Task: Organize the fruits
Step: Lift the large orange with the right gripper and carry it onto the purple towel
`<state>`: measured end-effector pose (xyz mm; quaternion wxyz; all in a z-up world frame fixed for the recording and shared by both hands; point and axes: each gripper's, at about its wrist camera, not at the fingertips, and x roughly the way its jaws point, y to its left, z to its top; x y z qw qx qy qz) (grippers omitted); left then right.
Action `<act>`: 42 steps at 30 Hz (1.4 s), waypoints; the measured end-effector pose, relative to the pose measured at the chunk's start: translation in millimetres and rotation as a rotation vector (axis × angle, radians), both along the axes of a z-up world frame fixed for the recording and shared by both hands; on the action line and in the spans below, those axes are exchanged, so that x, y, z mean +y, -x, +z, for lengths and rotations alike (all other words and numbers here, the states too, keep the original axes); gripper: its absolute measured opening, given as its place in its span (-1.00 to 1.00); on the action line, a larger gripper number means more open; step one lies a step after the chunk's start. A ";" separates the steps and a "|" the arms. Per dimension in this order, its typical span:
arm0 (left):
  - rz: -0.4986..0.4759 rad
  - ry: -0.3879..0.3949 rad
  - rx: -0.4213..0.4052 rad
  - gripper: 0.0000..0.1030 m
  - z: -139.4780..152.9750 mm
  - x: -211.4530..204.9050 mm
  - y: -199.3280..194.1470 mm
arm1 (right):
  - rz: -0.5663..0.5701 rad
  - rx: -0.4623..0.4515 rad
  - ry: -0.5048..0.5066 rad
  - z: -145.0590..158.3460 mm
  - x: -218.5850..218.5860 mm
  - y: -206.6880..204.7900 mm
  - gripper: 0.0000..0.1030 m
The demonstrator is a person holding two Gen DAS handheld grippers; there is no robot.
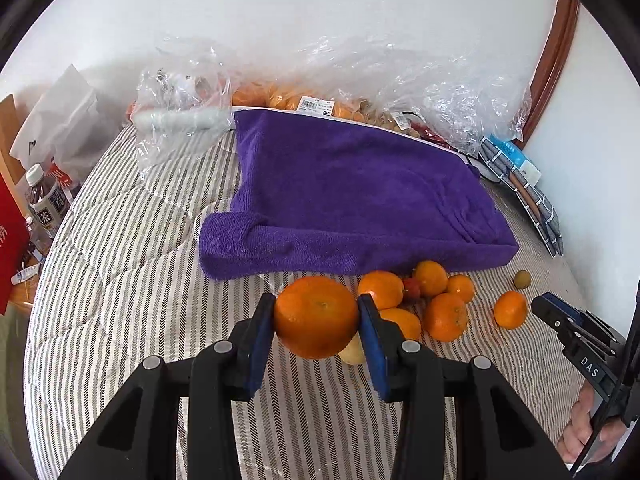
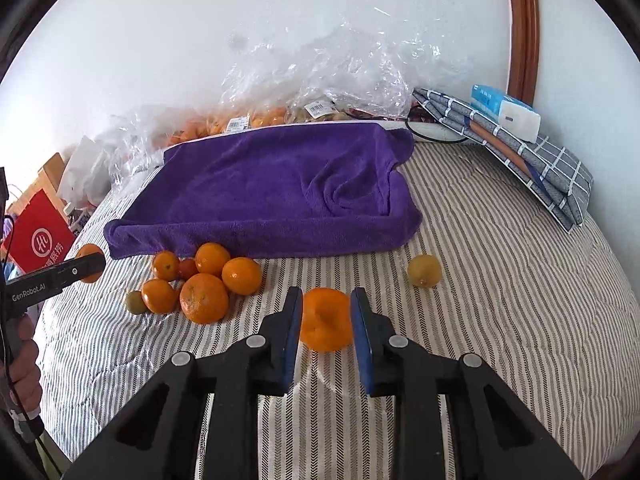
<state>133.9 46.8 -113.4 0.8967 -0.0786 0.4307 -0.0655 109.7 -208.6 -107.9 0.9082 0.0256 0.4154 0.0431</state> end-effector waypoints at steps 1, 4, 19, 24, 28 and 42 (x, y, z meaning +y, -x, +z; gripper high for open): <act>0.000 0.002 -0.002 -0.24 0.5 -0.1 1.0 | 0.002 0.003 0.004 -1.7 0.5 0.3 -0.46; 0.000 0.008 -0.004 -0.24 1.6 -1.0 3.4 | 0.009 0.012 -0.004 -9.3 -1.1 -1.4 -0.27; 0.007 0.002 0.016 -0.24 -6.5 2.2 -8.7 | -0.050 0.076 0.042 -49.1 -19.6 -31.6 0.02; 0.005 0.002 0.020 -0.24 -7.0 0.6 -15.6 | -0.059 0.069 0.046 -50.5 -20.9 -36.1 -0.19; 0.000 0.005 0.017 -0.24 -5.5 -1.2 -18.7 | -0.053 0.073 0.006 -49.2 -25.1 -35.8 -0.24; -0.028 0.023 -0.038 -0.24 28.9 -14.7 -30.1 | -0.024 -0.005 -0.006 5.7 -14.0 -36.0 -0.24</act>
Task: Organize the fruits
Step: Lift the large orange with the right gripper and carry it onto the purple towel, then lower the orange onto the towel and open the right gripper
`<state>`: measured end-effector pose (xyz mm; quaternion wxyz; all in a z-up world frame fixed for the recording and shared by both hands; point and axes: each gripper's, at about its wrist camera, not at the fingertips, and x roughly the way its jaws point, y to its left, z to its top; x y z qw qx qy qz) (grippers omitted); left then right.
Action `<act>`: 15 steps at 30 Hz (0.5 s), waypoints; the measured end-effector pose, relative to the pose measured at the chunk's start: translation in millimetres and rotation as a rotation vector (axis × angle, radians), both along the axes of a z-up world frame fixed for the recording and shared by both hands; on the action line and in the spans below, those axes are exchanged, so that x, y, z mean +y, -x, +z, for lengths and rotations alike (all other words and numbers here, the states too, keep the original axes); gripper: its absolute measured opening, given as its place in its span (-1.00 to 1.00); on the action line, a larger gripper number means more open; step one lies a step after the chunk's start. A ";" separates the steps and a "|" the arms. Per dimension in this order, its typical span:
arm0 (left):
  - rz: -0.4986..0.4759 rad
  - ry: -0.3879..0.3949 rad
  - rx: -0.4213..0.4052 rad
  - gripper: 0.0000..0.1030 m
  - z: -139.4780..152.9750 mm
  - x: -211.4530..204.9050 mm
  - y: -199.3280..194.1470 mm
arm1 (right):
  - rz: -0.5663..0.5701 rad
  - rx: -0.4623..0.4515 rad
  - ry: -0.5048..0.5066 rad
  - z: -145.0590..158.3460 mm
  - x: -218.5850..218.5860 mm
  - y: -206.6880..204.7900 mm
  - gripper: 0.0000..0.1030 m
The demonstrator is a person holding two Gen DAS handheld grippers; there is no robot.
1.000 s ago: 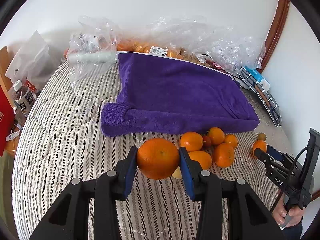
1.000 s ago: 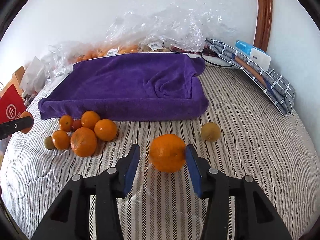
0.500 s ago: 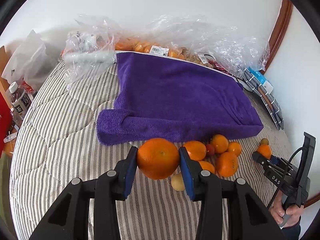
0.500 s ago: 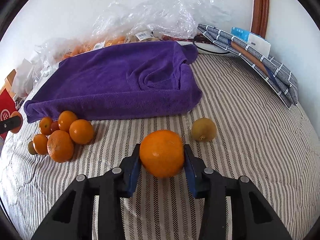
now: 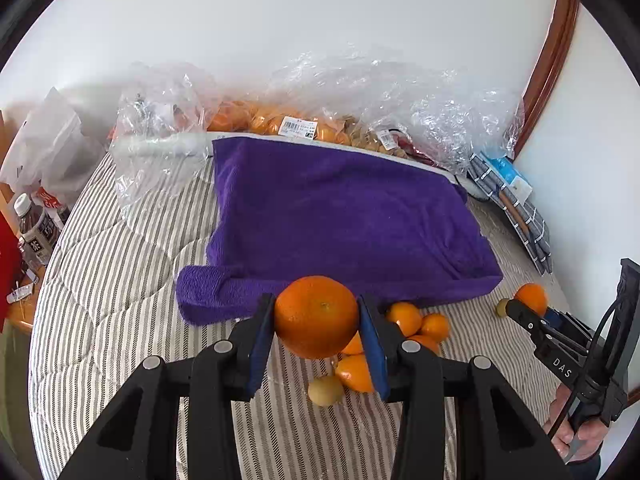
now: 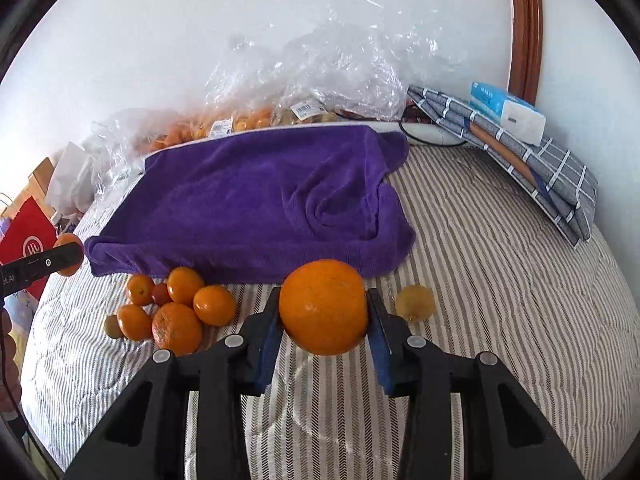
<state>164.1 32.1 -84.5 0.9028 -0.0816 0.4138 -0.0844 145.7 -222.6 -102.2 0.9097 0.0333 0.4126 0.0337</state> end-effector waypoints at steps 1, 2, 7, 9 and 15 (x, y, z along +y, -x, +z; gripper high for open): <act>-0.001 -0.005 -0.008 -0.24 4.6 -1.5 -1.9 | 0.003 -0.011 0.003 6.0 0.8 -1.7 -0.24; 0.000 -0.011 -0.018 -0.24 9.0 -2.8 -3.7 | 0.004 -0.020 0.004 11.1 0.7 -3.7 -0.24; 0.005 -0.033 -0.056 -0.24 24.8 -6.2 -19.3 | 0.009 -0.056 -0.005 33.8 -0.5 -20.7 -0.24; 0.013 -0.035 -0.060 -0.24 27.2 -5.6 -27.8 | 0.010 -0.068 0.007 39.7 -0.1 -28.6 -0.24; 0.030 -0.039 -0.054 -0.24 22.1 -2.4 -54.1 | 0.010 -0.078 0.016 45.9 -0.2 -53.8 -0.24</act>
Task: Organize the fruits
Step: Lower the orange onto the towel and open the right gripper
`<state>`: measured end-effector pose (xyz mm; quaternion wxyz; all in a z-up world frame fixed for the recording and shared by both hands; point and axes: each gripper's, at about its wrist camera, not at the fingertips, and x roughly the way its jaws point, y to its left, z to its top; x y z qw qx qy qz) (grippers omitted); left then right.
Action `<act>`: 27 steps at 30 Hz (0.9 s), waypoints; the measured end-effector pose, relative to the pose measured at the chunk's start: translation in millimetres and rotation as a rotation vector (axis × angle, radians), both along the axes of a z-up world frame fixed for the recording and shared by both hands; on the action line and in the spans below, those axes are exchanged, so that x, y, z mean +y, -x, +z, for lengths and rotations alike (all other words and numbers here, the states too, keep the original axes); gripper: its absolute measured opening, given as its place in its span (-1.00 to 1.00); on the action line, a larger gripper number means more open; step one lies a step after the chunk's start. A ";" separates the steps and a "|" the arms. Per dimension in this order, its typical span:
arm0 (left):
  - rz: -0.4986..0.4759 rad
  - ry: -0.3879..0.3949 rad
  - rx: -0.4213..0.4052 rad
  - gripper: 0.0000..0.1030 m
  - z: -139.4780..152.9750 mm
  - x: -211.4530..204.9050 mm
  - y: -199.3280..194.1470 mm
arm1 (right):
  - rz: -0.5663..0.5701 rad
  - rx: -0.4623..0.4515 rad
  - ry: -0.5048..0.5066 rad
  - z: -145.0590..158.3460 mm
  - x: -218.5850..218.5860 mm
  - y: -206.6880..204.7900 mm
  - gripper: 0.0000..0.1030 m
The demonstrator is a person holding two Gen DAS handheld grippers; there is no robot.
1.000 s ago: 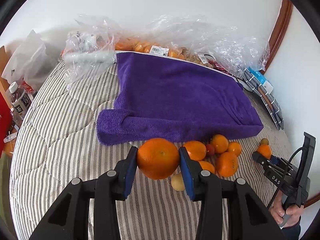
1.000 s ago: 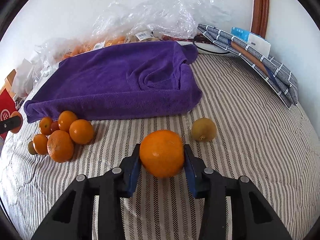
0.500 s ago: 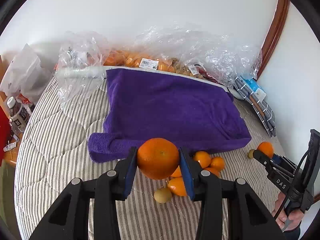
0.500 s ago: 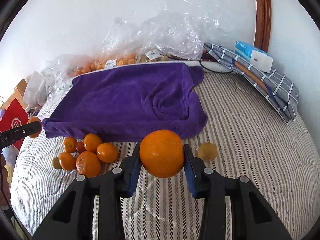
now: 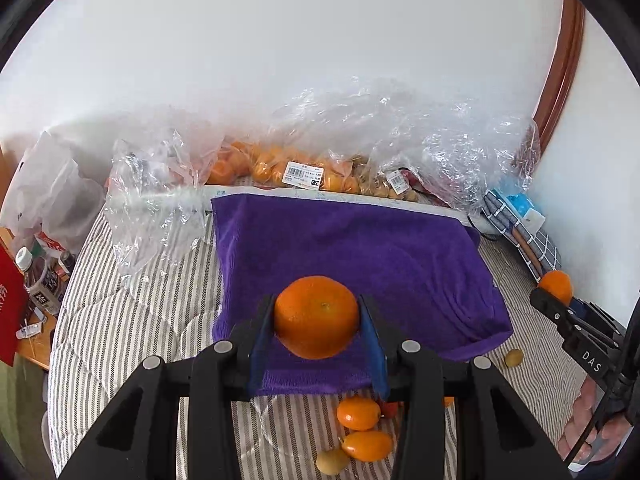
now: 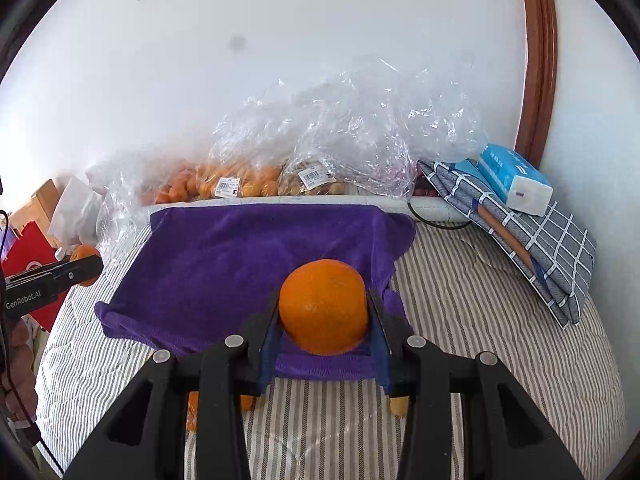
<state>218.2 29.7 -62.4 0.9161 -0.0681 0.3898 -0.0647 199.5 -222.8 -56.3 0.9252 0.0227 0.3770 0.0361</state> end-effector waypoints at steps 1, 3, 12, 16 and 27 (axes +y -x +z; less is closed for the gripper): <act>0.002 0.000 0.003 -0.24 -2.1 0.6 -4.4 | -0.001 -0.002 -0.001 -0.8 -0.3 -4.5 -0.24; 0.004 -0.002 0.009 -0.24 -7.2 1.0 -12.5 | -0.003 0.000 -0.004 -4.1 -1.2 -14.3 -0.24; -0.005 -0.003 0.059 -0.24 -39.7 -2.0 -52.7 | -0.002 0.050 -0.015 -42.3 1.6 -56.6 -0.24; -0.012 0.001 0.082 -0.24 -53.1 -5.3 -65.9 | -0.005 0.082 -0.012 -60.9 3.0 -70.3 -0.24; -0.033 -0.003 0.156 -0.24 -84.4 -7.4 -81.6 | -0.001 0.151 -0.003 -92.8 7.3 -86.8 -0.24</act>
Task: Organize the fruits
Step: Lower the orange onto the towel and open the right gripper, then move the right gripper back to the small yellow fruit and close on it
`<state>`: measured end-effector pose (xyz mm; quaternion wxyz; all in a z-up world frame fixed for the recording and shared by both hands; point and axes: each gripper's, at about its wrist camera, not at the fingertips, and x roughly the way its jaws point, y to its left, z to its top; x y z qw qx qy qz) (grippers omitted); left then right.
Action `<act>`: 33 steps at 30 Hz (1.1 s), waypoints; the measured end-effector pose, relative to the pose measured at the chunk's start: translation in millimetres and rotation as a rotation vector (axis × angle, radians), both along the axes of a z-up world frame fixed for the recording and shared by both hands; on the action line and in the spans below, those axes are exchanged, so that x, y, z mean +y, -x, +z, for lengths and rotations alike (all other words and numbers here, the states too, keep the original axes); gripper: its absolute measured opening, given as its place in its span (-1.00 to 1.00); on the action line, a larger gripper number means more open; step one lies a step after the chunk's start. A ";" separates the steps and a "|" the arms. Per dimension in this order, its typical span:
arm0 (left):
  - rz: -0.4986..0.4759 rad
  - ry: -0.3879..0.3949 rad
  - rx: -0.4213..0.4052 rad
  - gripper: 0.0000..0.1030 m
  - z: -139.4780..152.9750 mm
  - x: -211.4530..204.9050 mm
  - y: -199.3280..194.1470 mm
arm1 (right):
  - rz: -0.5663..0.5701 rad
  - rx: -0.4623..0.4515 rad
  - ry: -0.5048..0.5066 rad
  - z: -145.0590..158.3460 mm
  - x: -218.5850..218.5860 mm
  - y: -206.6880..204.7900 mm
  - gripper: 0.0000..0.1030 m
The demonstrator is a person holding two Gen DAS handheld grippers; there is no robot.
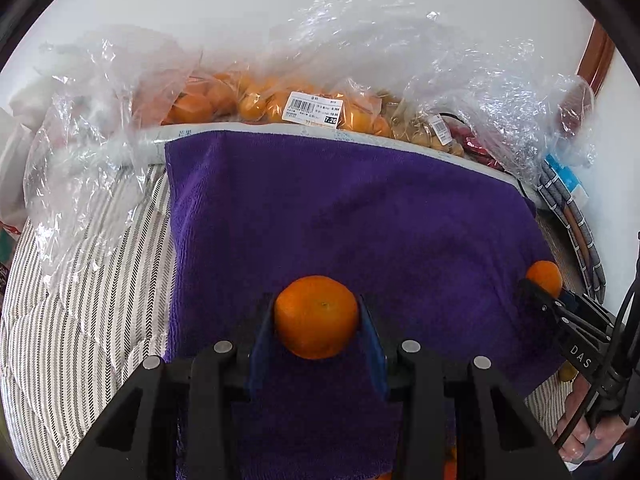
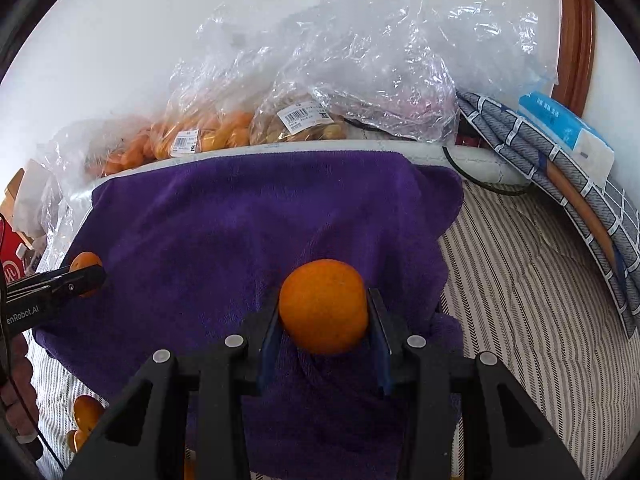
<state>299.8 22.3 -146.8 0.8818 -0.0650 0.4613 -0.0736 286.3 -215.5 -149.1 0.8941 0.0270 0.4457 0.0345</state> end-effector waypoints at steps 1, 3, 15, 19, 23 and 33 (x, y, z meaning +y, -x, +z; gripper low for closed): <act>0.001 -0.002 0.002 -0.24 -1.2 -0.1 -0.4 | 0.001 0.002 0.005 -1.3 1.1 0.0 -0.24; -0.001 -0.027 -0.008 -0.24 -0.6 -2.6 -0.1 | 0.004 0.002 0.010 -3.3 2.1 0.3 -0.24; -0.022 -0.025 -0.030 0.01 10.1 -6.2 6.3 | -0.012 0.013 0.015 3.9 2.7 5.7 -0.04; -0.017 -0.018 -0.059 0.09 22.2 -4.4 20.1 | -0.025 -0.008 -0.004 18.0 -0.3 21.1 0.15; 0.001 -0.038 -0.092 0.13 33.4 -2.3 38.2 | -0.041 -0.031 0.020 33.1 -0.6 41.1 0.16; 0.019 -0.086 -0.141 0.13 50.3 4.5 101.4 | -0.050 -0.069 0.040 57.0 -10.3 102.0 0.25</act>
